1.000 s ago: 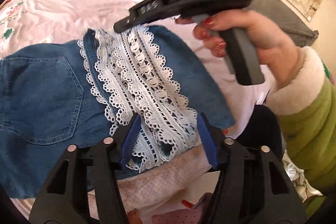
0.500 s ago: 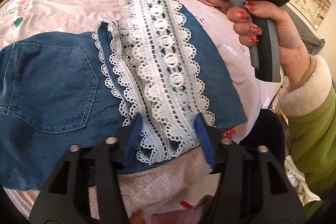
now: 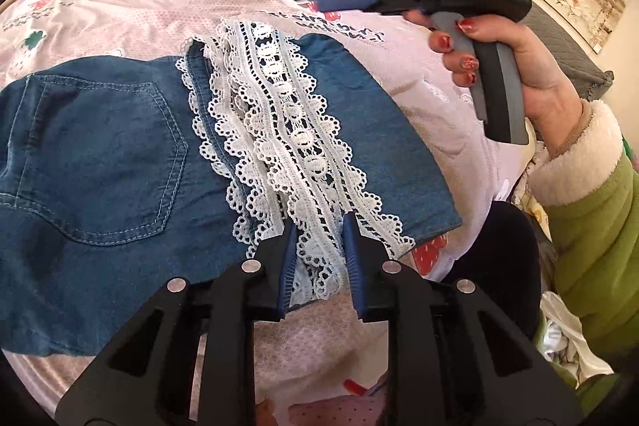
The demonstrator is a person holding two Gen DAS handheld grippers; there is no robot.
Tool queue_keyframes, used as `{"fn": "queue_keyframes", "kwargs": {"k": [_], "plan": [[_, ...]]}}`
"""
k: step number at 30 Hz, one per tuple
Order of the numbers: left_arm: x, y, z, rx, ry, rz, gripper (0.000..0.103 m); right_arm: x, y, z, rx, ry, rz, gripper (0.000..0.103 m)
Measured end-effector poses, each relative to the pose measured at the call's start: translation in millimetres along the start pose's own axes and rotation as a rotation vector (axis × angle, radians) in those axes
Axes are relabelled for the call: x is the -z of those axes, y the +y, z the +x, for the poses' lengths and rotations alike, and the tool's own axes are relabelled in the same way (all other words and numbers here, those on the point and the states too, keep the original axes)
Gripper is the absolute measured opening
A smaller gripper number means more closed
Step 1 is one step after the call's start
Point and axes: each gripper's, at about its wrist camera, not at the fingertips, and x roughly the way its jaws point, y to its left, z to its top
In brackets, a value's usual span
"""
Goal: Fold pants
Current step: 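Lower the folded hems onto the pants and open both grippers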
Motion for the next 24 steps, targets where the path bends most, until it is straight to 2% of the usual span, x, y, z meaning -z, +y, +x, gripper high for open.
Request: {"fn": "queue_keyframes", "kwargs": {"k": [2,4,5,8,9,13,15,16,18,21,24], "plan": [[0.2,0.1,-1.1,0.000,0.000,0.001,0.016,6.1,-2.7,0.4,0.001,0.014,-0.012,0.048],[0.8,-2.2,-0.7,-0.010,0.003,0.015,0.016,12.8,-1.8,8.4,0.042,0.054,-0.033,0.048],[1.0,-2.0,-0.1,-0.011,0.005,0.015,0.016,16.0,-0.5,15.7,0.085,0.085,-0.054,0.048],[2.1,-1.6,4.5,-0.014,0.018,0.008,0.016,25.6,0.5,38.7,0.287,0.150,-0.154,0.046],[2.2,-1.7,5.2,-0.017,0.020,0.010,0.016,28.5,-4.0,45.0,0.317,0.165,-0.155,0.046],[1.4,-1.7,8.3,-0.014,0.023,0.009,0.016,31.5,-16.2,46.0,0.293,0.160,-0.106,0.048],[1.5,-0.7,9.3,-0.012,0.024,0.008,0.016,27.2,-11.3,29.2,0.226,0.121,-0.080,0.053],[1.4,-0.9,9.3,-0.011,0.024,0.009,0.016,23.6,-4.6,17.9,0.167,0.085,-0.084,0.056],[1.1,-1.1,8.9,-0.010,0.024,0.010,0.016,15.4,13.8,7.4,0.081,0.052,-0.134,0.075],[1.5,-1.9,8.4,-0.014,0.024,0.013,0.016,5.9,41.7,13.9,-0.011,0.076,-0.207,0.075],[1.4,-3.5,8.0,-0.020,0.023,0.017,0.016,-3.2,63.7,35.0,-0.040,0.111,-0.242,0.075]]}}
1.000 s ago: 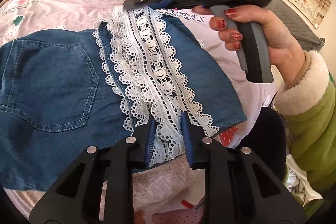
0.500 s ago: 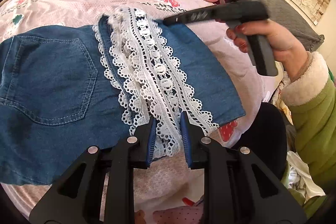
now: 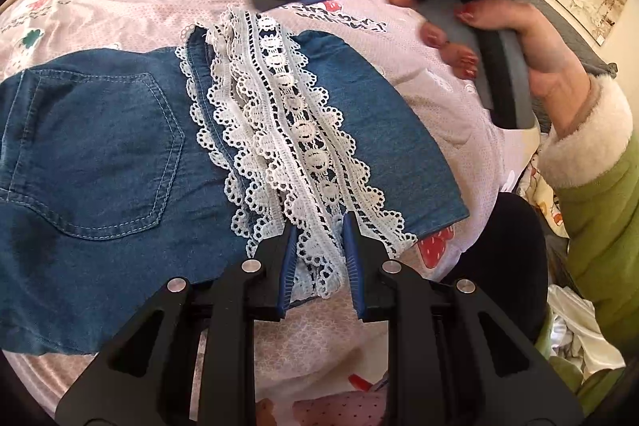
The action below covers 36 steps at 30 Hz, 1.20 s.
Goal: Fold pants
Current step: 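Lower the folded hems onto the pants and open both grippers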
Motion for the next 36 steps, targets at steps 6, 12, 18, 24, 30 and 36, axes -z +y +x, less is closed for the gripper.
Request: {"fn": "queue_keyframes", "kwargs": {"k": [6,12,18,24,30,36], "plan": [[0.4,-1.3,0.1,-0.001,0.000,0.003,0.016,-18.5,21.4,40.0,0.057,0.060,-0.051,0.068],[0.7,-1.6,-1.3,-0.002,-0.005,0.005,0.016,-18.9,21.8,47.6,0.118,0.089,-0.033,0.009],[-0.2,0.3,-2.9,-0.018,-0.016,0.001,0.016,-28.8,12.6,40.8,0.148,0.038,0.016,0.009],[0.5,-0.2,-1.8,-0.023,-0.010,0.002,0.016,-26.6,12.2,65.7,0.124,0.050,0.049,0.009],[-0.6,-0.4,-0.9,-0.022,-0.007,0.003,0.016,-30.4,0.2,27.5,0.071,-0.066,0.107,0.028],[-0.5,1.4,-2.7,-0.018,-0.008,0.001,0.016,-15.5,-8.6,-19.9,0.070,-0.143,0.108,0.049]]}}
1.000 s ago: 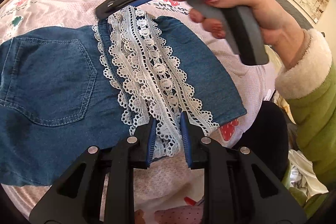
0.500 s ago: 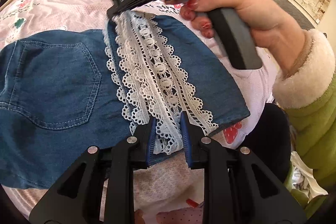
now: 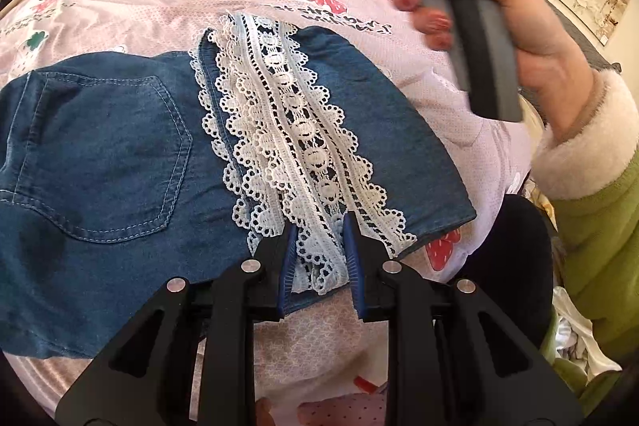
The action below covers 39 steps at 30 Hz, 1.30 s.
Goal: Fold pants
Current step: 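Lower the folded hems onto the pants and open both grippers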
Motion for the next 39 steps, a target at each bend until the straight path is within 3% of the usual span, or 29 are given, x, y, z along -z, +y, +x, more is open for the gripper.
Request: {"fn": "queue_keyframes", "kwargs": {"k": [4,7,14,19,27,30,32,39], "plan": [[1.4,-0.8,-0.8,-0.001,0.000,0.001,0.016,23.2,6.8,-1.2,-0.051,0.055,-0.027,0.048],[3.4,-0.8,-1.1,-0.006,0.001,0.004,0.016,40.3,17.5,19.5,-0.051,0.139,-0.053,0.034],[4.3,-2.5,-0.1,-0.018,0.003,0.006,0.016,53.9,24.9,57.5,-0.055,0.201,-0.034,0.036],[3.4,-2.0,0.6,-0.017,0.003,0.004,0.016,52.6,20.9,57.1,-0.062,0.204,-0.016,0.037],[4.6,-1.0,-1.9,-0.015,-0.003,0.002,0.019,40.3,18.6,19.8,-0.103,0.117,0.029,0.052],[4.6,1.0,-3.6,-0.014,-0.007,-0.004,0.024,37.4,17.4,11.9,-0.090,0.110,0.031,0.058],[4.3,3.7,-6.5,-0.025,-0.015,-0.006,0.038,36.7,16.6,8.4,-0.070,0.106,0.034,0.065],[3.7,8.7,-22.4,-0.054,-0.052,-0.022,0.043,31.1,16.9,-4.2,-0.069,0.074,0.064,0.075]]}}
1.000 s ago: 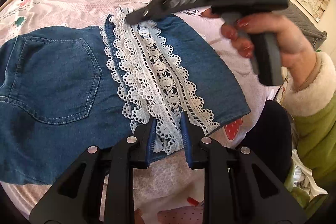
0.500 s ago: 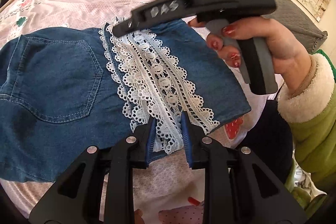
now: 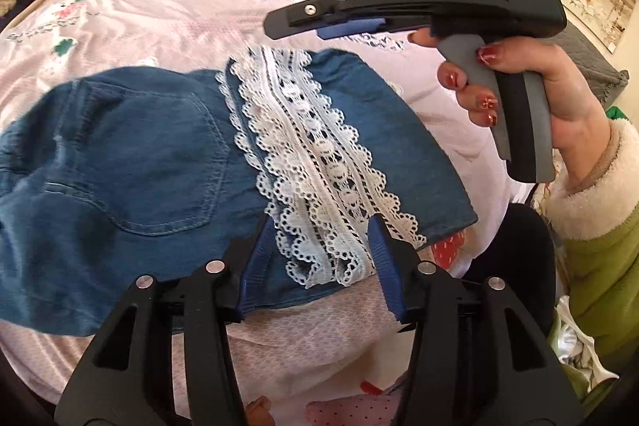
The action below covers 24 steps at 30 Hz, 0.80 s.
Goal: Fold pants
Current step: 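Lower the folded hems onto the pants and open both grippers, then grasp the elastic waistband with the left gripper while the right gripper grasps it too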
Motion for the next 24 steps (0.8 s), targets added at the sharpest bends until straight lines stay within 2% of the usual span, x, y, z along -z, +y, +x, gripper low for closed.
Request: {"fn": "queue_keyframes", "kwargs": {"k": [3,9,14,22,24], "plan": [[-0.2,2.5,-7.3,-0.014,-0.013,-0.002,0.047,-3.5,2.5,-7.3,0.005,-0.014,0.004,0.083],[-0.2,4.9,-24.2,-0.048,-0.042,-0.006,0.061,-13.9,12.3,-13.9,0.005,-0.029,-0.007,0.088],[0.6,10.6,-41.2,-0.079,-0.071,-0.016,0.075,-22.8,27.4,-12.4,0.000,-0.030,-0.039,0.091],[2.6,28.3,-72.8,-0.167,-0.119,-0.056,0.091,-33.3,55.6,-3.1,-0.019,-0.019,-0.099,0.093],[5.0,34.6,-79.7,-0.186,-0.125,-0.068,0.092,-33.8,63.2,-0.2,-0.026,-0.016,-0.117,0.094]]}}
